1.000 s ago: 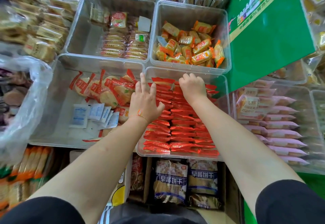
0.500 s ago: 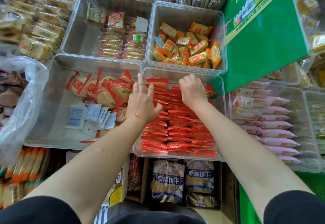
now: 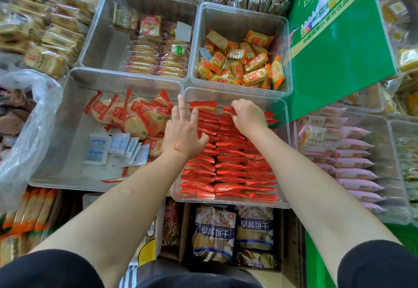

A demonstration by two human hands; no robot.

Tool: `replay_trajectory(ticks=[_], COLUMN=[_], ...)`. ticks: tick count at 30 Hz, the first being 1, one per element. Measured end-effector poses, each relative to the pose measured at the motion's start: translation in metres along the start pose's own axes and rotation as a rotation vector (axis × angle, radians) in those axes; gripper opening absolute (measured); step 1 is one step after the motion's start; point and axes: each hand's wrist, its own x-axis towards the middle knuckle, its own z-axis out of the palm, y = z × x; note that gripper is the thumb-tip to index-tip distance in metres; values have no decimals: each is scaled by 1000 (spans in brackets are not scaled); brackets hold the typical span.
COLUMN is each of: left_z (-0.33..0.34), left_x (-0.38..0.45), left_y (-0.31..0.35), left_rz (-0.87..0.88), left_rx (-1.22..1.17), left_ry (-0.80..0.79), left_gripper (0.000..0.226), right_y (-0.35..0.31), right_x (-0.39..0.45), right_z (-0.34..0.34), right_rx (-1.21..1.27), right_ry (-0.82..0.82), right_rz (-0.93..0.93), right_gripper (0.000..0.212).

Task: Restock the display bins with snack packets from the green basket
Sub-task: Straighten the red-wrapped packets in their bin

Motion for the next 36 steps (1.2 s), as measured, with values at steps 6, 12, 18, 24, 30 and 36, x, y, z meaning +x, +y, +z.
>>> replay_trajectory(ticks=[6,12,18,24,30,36], left_z=[-1,-1,-1,-2,-2,-3], left_x=[0,-1,-1,-1,-1,-2], left_y=[0,0,1,1,1,1], left_rz=[4,0,-2,-4,-3,-4], left_rx=[-3,-14,-9,-6,-7,-5], left_ry=[-6,9,12,11,13,12], left_gripper=[79,75,74,74,73,73], right_y=[-5,-13,-18,-19,-14,-17], right_x=[3,9,8,4,-8,-7], right_z=[-19,-16,0,-7,-5,-3], right_rx=[-205,-155,-63,-163,-210,-116], right_ry=[204,94,65,19,83,129], right_rz=[-113,-100,-51,-86,-56,-45], right_gripper=[14,24,30,35,19,17])
